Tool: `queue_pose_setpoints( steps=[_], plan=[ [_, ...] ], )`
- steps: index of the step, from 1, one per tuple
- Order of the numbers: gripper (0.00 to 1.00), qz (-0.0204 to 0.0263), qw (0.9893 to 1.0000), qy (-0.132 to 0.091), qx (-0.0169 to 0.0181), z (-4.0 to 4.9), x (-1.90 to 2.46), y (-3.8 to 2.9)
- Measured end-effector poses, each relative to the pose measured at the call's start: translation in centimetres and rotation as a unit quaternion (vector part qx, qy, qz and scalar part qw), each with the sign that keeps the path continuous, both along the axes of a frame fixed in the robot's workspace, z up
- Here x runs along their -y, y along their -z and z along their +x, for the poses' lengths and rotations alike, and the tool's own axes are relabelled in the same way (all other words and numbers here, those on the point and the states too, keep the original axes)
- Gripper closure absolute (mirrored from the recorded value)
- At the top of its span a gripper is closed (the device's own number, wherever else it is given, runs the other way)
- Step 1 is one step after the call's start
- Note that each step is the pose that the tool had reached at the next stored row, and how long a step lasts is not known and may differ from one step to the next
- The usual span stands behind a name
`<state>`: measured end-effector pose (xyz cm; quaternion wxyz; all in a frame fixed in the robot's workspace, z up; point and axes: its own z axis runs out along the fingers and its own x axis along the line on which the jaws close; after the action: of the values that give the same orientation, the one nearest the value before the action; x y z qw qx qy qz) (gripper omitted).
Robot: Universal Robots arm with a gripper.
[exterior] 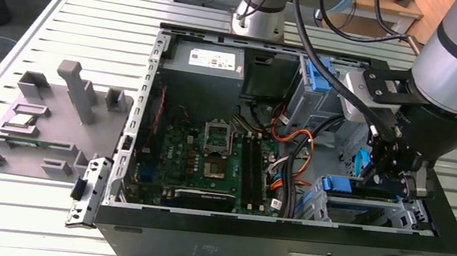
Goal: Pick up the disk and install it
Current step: 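Insert the first disk wire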
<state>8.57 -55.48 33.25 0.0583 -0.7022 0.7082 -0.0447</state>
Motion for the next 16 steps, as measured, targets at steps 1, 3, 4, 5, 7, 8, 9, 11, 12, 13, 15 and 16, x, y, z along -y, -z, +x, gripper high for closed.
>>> queue_pose_setpoints(
  steps=[1, 3, 4, 5, 7, 8, 9, 11, 12, 13, 15, 16],
  plan=[
    [0.84, 0.0, 1.0, 0.0, 0.0, 0.0, 0.0, 0.0],
    [0.84, 0.0001, 1.0, 0.0, 0.0, 0.0, 0.0, 0.02],
    [0.84, 0.0003, 1.0, 0.0, 0.0, 0.0, -0.01, 0.08],
    [0.84, 0.0002, 1.0, 0.0, 0.0, 0.0, -0.01, 0.12],
    [0.84, 0.0001, 1.0, 0.0, 0.0, 0.0, 0.0, 0.12],
    [0.84, 0.0, 1.0, 0.0, 0.0, 0.0, 0.0, 0.12],
    [0.84, 0.0, 1.0, 0.0, 0.0, 0.0, 0.0, 0.13],
    [0.84, 0.0003, 1.0, 0.0, 0.0, 0.0, 0.0, 0.26],
    [0.84, 0.0002, 1.0, 0.0, 0.0, 0.0, 0.0, 0.3],
    [0.84, 0.0001, 1.0, 0.0, 0.0, 0.0, 0.0, 0.3],
    [0.84, 0.0, 1.0, 0.0, 0.0, 0.0, 0.0, 0.3],
    [0.84, 0.0, 1.0, 0.0, 0.0, 0.0, 0.0, 0.31]
  ],
)
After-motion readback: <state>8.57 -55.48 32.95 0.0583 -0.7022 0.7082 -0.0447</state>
